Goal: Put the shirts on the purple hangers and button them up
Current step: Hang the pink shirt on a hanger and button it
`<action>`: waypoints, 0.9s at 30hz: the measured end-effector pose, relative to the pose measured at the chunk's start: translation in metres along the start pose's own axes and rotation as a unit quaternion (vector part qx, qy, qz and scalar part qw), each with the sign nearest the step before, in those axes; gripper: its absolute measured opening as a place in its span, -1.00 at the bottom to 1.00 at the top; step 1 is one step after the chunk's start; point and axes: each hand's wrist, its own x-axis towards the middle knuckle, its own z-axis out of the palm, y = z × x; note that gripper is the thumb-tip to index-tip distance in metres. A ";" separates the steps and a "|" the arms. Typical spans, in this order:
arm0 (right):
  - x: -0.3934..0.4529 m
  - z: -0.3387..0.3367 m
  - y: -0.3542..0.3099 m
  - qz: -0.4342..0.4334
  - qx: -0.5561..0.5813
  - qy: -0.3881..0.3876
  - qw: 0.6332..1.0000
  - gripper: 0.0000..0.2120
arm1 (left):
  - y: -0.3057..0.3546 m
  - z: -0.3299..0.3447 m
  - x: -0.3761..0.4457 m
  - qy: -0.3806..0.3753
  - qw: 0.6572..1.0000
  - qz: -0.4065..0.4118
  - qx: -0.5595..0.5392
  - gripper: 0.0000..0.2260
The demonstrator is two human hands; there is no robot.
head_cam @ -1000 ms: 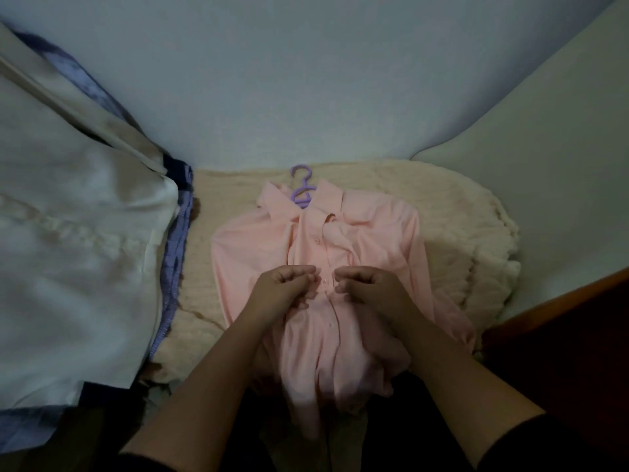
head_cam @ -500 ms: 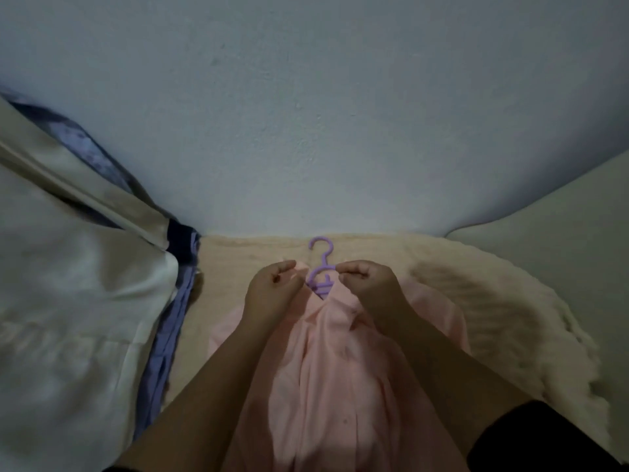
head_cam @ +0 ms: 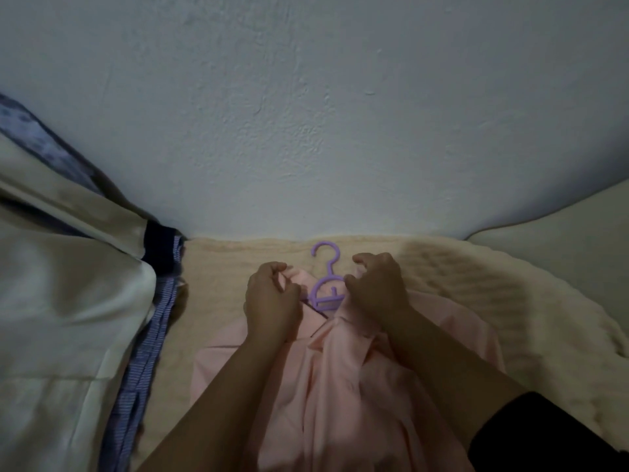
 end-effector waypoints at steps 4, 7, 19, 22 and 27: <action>-0.014 -0.015 -0.004 0.029 0.014 -0.041 0.999 -0.52 | -0.001 -0.003 0.000 -0.029 0.997 0.040 0.063 -0.81; -0.029 -0.020 -0.005 0.015 0.003 -0.088 0.996 -0.48 | 0.010 -0.011 -0.010 -0.057 0.977 0.061 0.198 -0.77; -0.061 -0.020 -0.002 0.052 0.200 -0.052 0.977 -0.70 | 0.034 -0.026 -0.038 -0.143 0.968 -0.017 0.207 -0.64; -0.057 -0.024 -0.005 0.075 0.242 -0.091 0.963 -0.65 | 0.030 -0.022 -0.037 -0.151 0.967 -0.020 0.206 -0.65; -0.043 -0.019 -0.006 0.145 0.233 -0.096 0.957 -0.69 | 0.018 -0.010 -0.031 -0.169 0.957 -0.046 0.233 -0.71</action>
